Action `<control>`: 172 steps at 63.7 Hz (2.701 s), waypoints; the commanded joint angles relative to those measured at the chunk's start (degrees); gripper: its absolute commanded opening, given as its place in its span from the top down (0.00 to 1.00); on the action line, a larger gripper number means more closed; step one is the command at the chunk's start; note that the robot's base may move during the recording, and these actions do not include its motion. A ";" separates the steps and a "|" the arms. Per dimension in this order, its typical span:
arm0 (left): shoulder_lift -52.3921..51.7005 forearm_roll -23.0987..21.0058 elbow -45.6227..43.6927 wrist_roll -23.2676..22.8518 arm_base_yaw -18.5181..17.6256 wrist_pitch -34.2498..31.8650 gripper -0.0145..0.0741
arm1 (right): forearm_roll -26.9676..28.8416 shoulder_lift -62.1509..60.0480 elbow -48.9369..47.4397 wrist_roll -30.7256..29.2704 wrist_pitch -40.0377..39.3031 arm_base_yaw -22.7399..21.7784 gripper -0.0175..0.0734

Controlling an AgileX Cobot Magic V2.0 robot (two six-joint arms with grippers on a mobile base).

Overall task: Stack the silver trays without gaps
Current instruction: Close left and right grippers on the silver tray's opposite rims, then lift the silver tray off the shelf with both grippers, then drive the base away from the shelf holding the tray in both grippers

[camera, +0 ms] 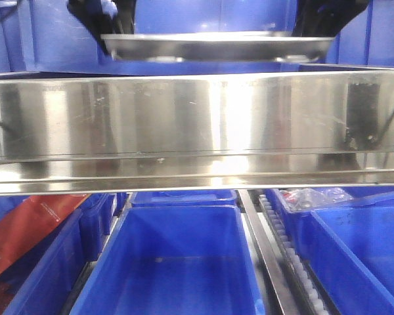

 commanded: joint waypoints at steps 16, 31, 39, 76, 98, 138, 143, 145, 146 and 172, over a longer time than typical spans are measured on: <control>-2.16 2.81 0.01 1.16 -0.28 -0.33 0.86 | -0.75 -1.52 -0.25 -1.39 0.80 0.25 0.89; -2.16 3.28 0.01 1.16 -0.28 -0.33 0.86 | -0.75 -1.50 -0.25 -1.39 0.34 0.25 0.89; -2.16 3.28 0.01 1.16 -0.28 -0.33 0.86 | -0.75 -1.50 -0.25 -1.39 -0.85 0.25 0.89; -2.16 3.74 0.01 1.16 -0.28 -7.71 0.86 | -0.75 -1.28 -0.25 -1.39 -2.02 0.25 0.89; -2.16 3.74 0.01 1.16 -0.28 -22.15 0.86 | -0.75 -1.28 -0.25 -1.39 -9.41 0.25 0.89; -2.16 3.74 0.01 1.16 -0.28 -37.72 0.86 | -0.75 -1.28 -0.25 -1.39 -30.95 0.25 0.89; -2.16 3.74 0.01 1.16 -0.28 -37.72 0.86 | -0.75 -1.28 -0.25 -1.39 -33.55 0.25 0.89; -2.16 3.74 0.01 1.16 -0.28 -37.72 0.86 | -0.75 -1.28 -0.25 -1.39 -34.50 0.25 0.89; -2.16 3.74 0.01 1.16 -0.28 -37.72 0.86 | -0.75 -1.28 -0.25 -1.39 -35.18 0.25 0.89; -2.16 3.74 0.01 1.16 -0.28 -37.72 0.86 | -0.75 -1.28 -0.25 -1.39 -45.22 0.25 0.89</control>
